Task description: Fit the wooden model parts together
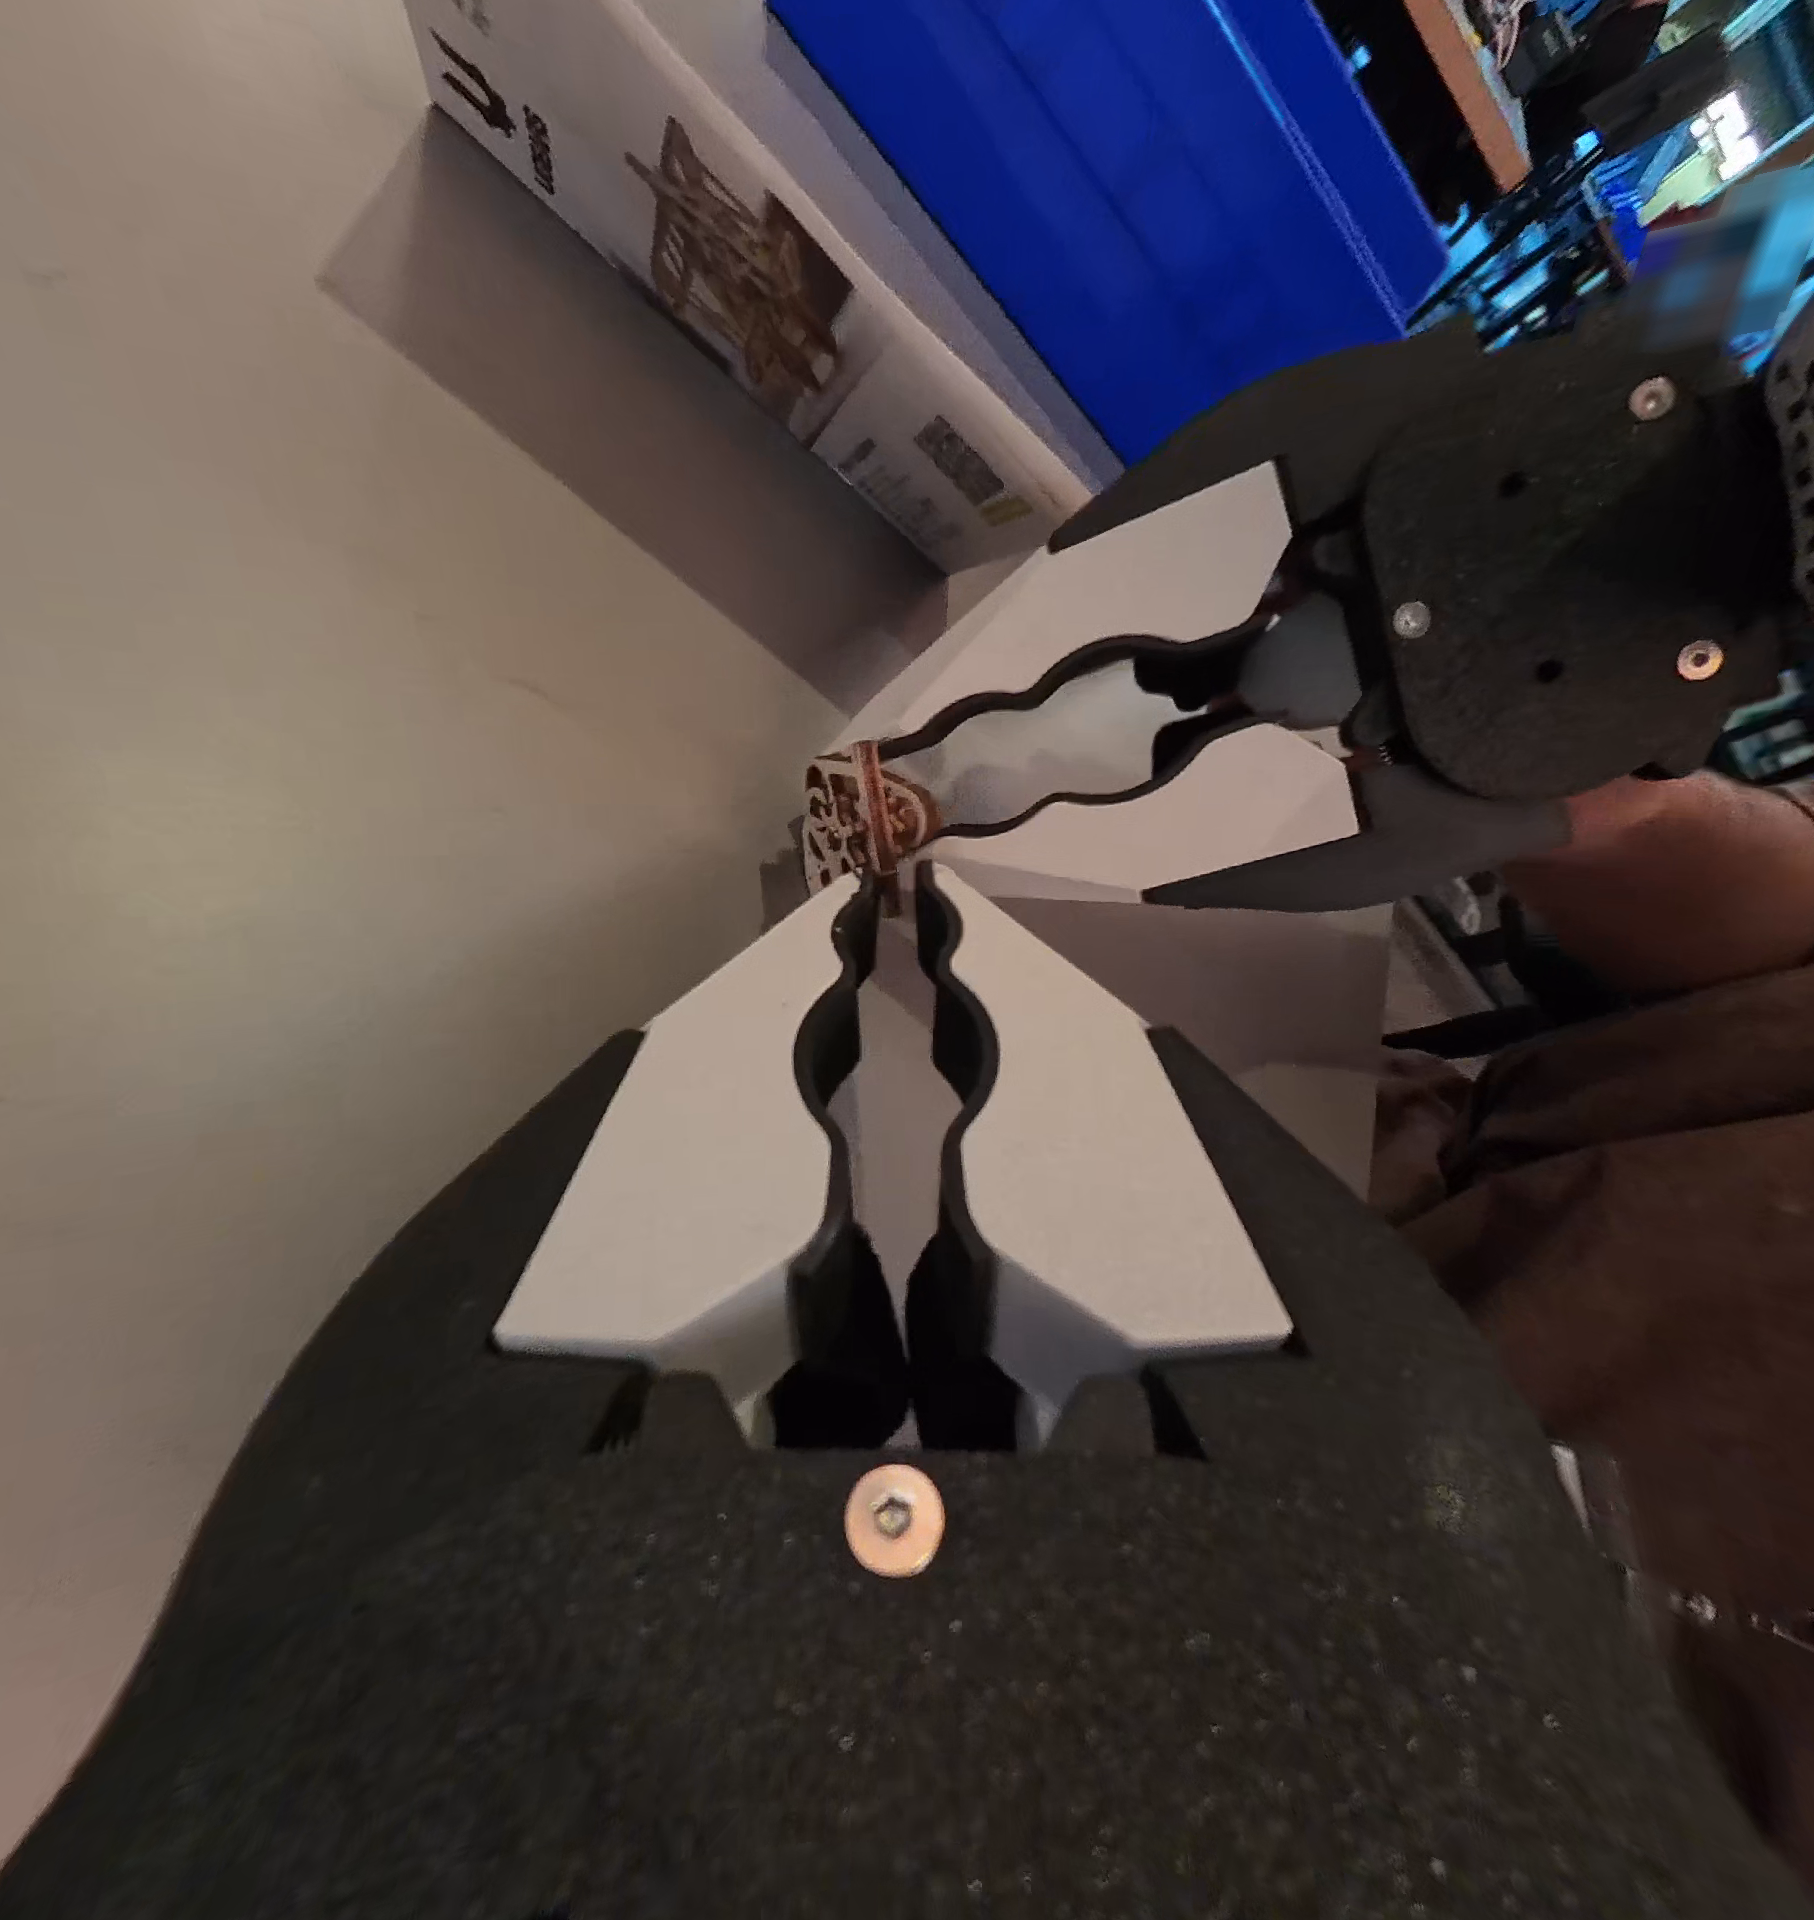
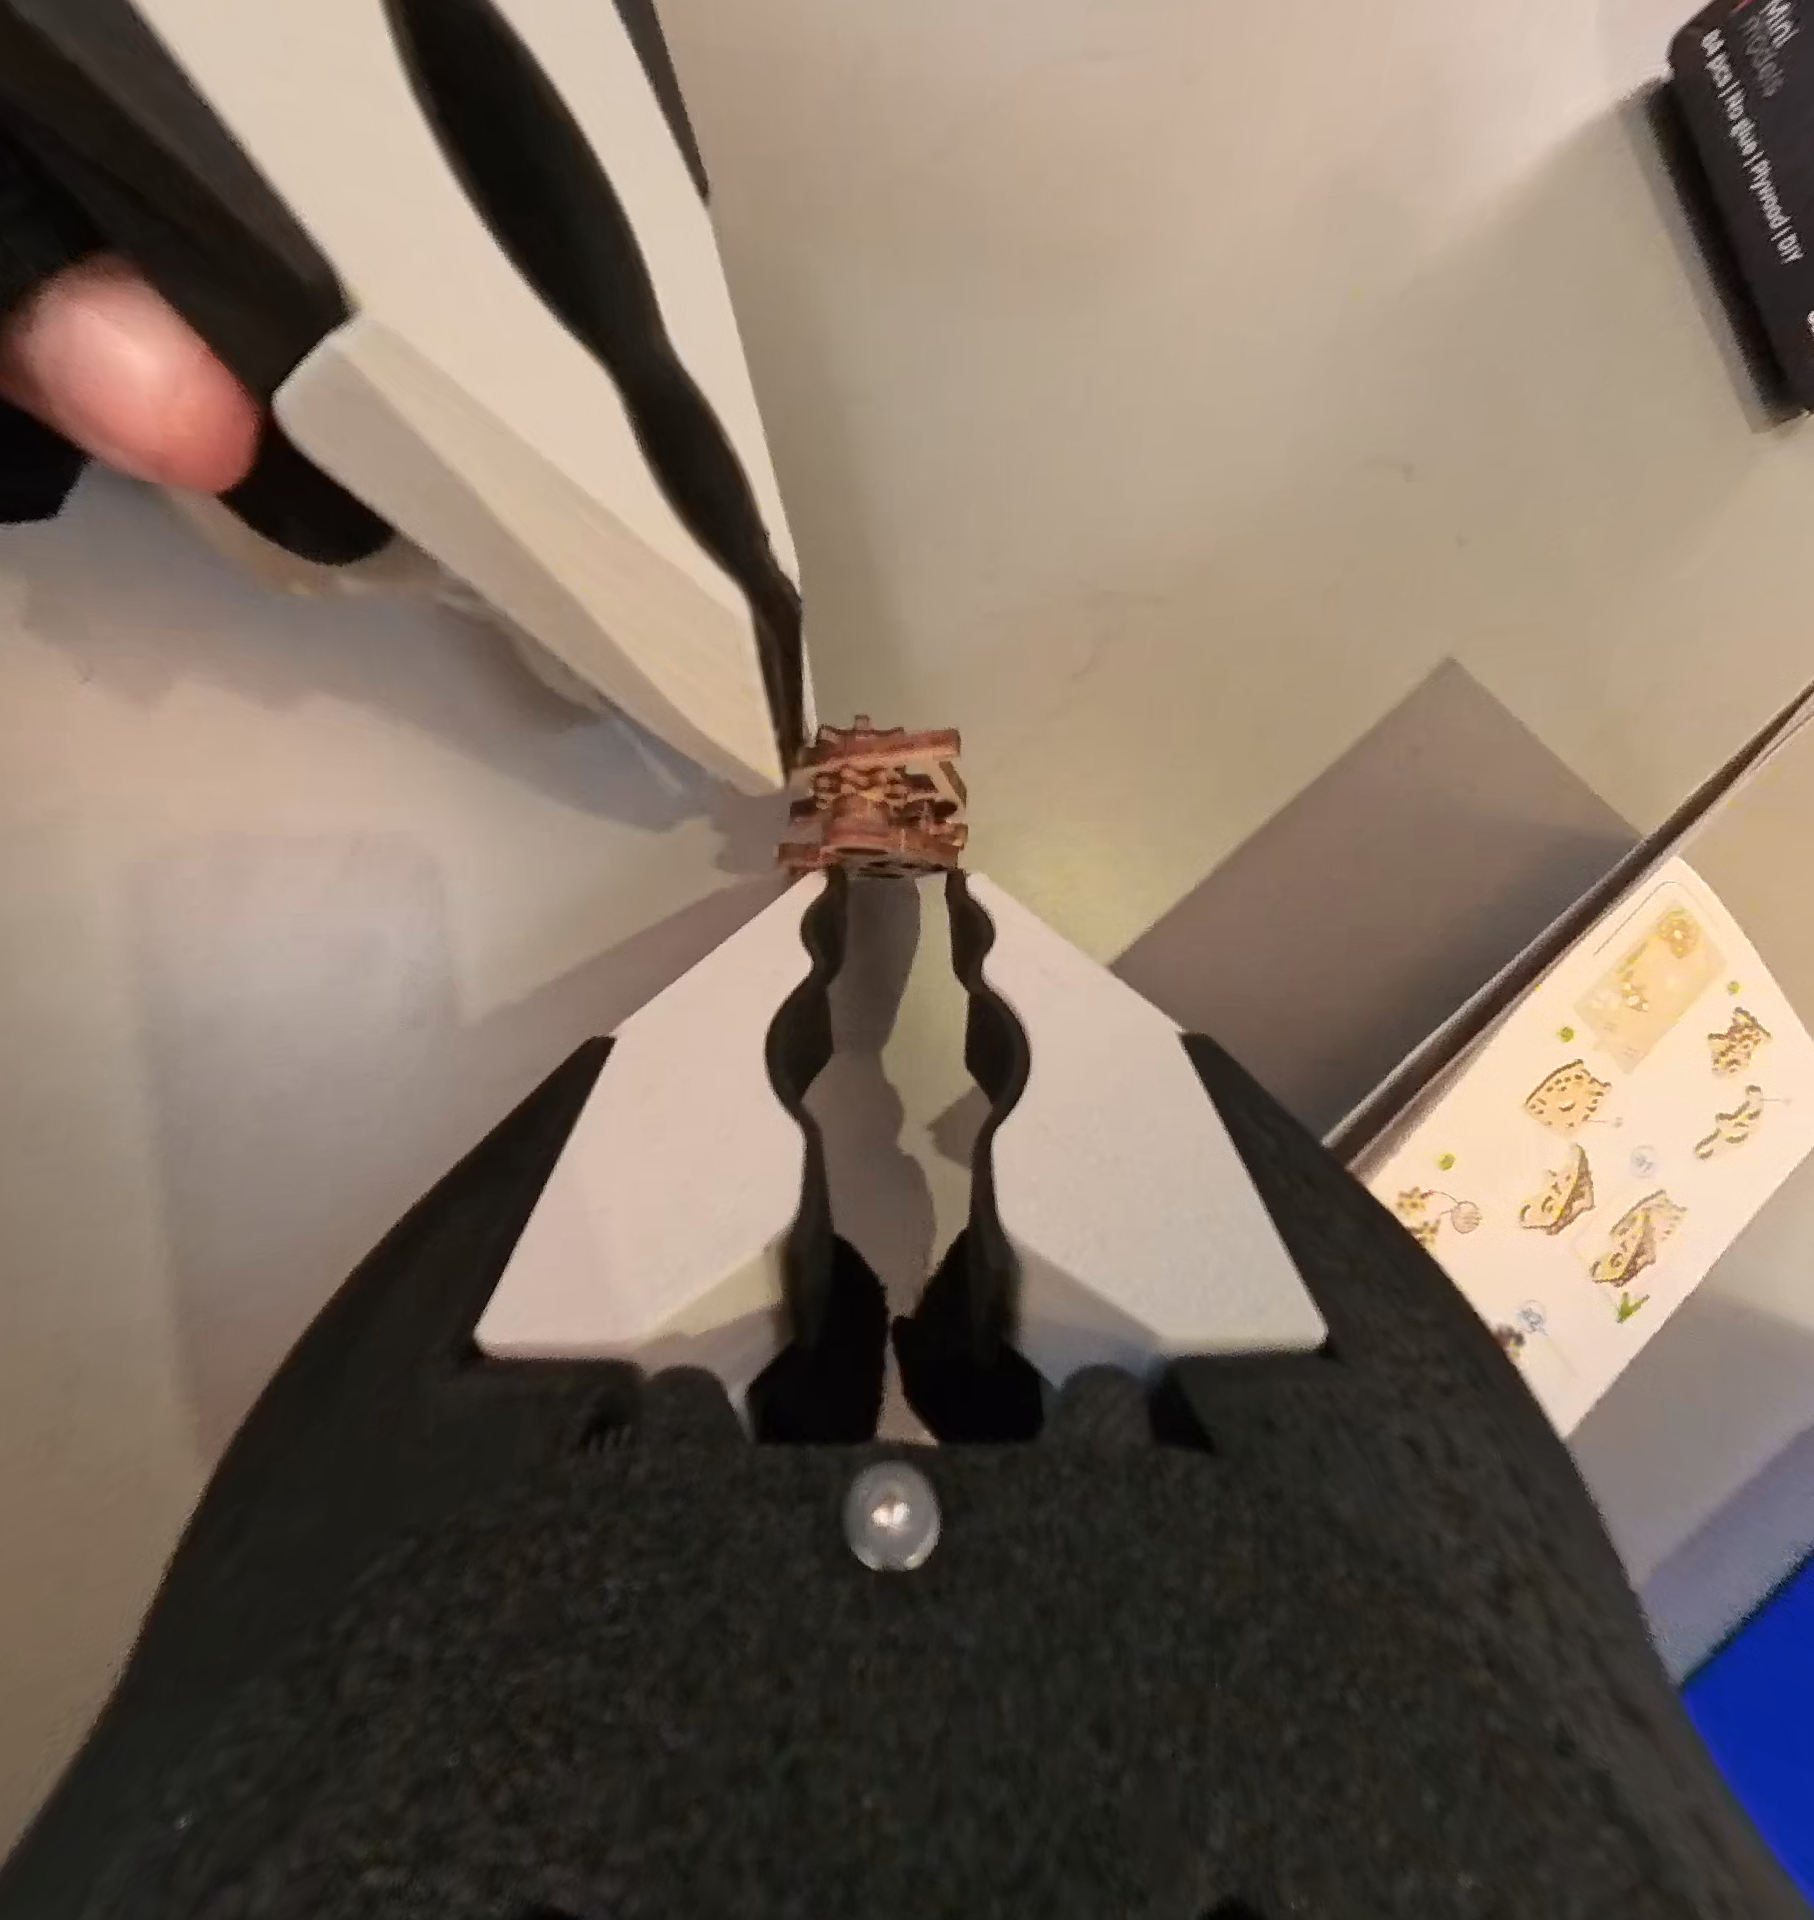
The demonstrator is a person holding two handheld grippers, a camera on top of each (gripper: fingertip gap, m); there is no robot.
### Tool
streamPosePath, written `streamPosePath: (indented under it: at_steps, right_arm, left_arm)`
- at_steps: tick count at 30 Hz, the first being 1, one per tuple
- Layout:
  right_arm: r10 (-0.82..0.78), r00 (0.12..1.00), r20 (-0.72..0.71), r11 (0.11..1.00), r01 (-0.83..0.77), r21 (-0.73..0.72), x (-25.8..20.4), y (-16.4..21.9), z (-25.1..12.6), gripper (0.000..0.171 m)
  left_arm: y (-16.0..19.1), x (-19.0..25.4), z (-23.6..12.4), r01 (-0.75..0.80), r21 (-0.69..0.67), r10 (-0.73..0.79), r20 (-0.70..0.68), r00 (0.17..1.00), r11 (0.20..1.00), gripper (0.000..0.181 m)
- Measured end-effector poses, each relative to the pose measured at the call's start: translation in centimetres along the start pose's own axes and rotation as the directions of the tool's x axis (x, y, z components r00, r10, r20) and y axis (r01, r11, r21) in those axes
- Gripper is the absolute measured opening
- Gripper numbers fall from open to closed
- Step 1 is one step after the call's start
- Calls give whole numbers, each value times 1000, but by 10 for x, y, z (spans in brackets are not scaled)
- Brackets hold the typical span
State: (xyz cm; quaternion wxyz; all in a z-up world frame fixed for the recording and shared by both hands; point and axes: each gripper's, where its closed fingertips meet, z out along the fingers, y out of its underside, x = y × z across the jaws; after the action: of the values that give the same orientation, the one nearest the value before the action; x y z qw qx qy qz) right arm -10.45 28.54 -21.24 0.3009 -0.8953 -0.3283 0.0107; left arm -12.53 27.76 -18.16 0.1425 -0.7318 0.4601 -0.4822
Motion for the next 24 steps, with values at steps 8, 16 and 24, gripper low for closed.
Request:
streamPosePath:
  at_steps: [8, 16, 24]
  right_arm:
    - [1, 998, 55, 995, -6, 99, -14, -7, -7, 0]
    - [141, 984, 111, 983, -152, 106, -10, 13, -19, 1]
    - [365, 893, 263, 863, -431, 263, -4, 23, -56, 15]
  left_arm:
    - [10, 20, 0, -112, -32, 113, 56, 992, 993, 17]
    - [23, 4, -17, -77, -25, 80, 151, 985, 997, 23]
    - [4, -38, 2, -207, -120, 234, 309, 922, 971, 35]
